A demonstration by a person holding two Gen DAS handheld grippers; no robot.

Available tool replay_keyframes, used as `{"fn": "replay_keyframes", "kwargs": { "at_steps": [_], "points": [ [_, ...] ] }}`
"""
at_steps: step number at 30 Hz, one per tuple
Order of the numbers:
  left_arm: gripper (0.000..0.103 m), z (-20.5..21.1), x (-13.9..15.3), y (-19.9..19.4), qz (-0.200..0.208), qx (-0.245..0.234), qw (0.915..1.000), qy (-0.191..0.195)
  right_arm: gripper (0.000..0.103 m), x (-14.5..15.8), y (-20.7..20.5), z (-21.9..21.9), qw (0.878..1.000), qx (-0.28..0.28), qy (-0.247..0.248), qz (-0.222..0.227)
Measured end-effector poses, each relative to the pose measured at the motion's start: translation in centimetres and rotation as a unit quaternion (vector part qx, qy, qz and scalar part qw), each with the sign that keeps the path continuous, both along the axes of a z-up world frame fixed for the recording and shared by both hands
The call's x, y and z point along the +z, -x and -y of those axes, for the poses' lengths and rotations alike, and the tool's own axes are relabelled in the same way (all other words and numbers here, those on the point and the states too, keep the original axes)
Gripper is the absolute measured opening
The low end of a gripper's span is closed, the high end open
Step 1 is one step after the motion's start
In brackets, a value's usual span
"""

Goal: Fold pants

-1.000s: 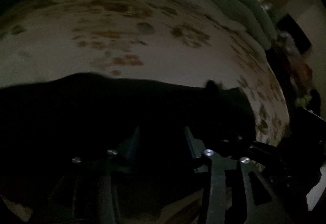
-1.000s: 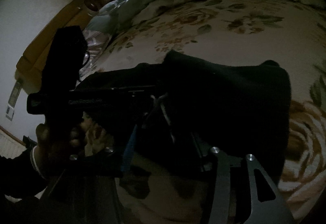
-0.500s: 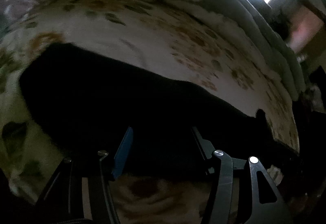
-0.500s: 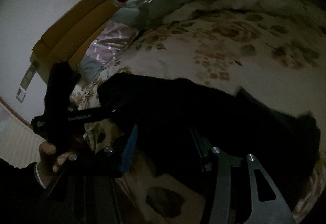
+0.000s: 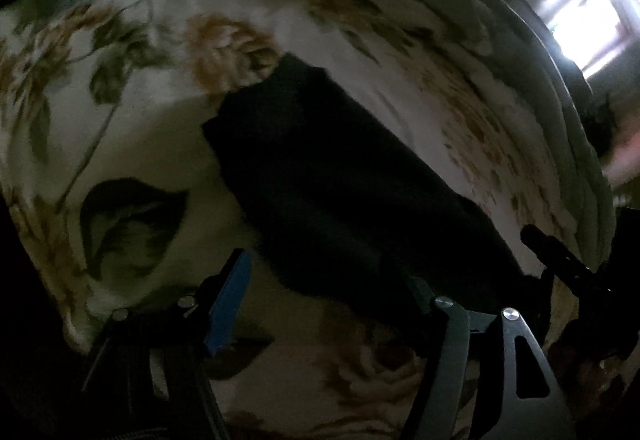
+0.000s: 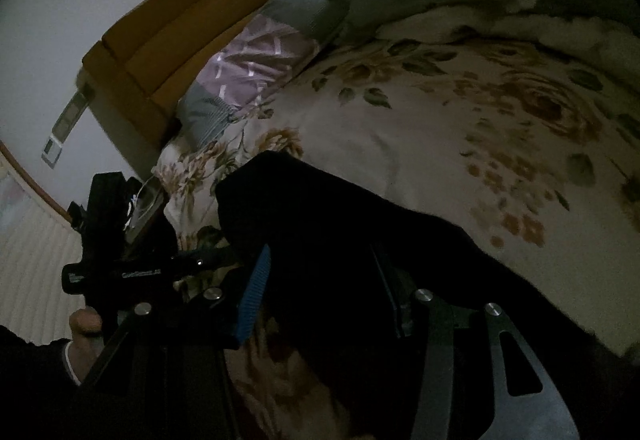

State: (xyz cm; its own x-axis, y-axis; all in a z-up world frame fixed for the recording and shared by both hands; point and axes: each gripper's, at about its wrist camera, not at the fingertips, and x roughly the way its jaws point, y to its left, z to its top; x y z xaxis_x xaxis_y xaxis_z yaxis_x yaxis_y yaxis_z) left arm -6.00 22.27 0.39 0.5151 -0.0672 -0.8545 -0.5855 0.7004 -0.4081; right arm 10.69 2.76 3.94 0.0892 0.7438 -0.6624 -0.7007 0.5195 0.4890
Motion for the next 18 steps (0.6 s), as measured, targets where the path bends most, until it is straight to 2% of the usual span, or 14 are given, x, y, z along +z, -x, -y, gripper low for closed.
{"fn": "replay_keyframes", "kwargs": {
  "at_steps": [7, 18],
  "points": [
    [0.068, -2.5, -1.2, -0.1, -0.014, 0.044, 0.9984, 0.034, 0.052, -0.7, -2.4, -5.0, 0.999, 0.041, 0.014, -0.004],
    [0.072, -5.1, -3.0, -2.2, -0.035, 0.065, 0.9953, 0.063, 0.052, -2.9, -5.0, -13.3, 0.992, 0.112, 0.048, -0.012]
  ]
}}
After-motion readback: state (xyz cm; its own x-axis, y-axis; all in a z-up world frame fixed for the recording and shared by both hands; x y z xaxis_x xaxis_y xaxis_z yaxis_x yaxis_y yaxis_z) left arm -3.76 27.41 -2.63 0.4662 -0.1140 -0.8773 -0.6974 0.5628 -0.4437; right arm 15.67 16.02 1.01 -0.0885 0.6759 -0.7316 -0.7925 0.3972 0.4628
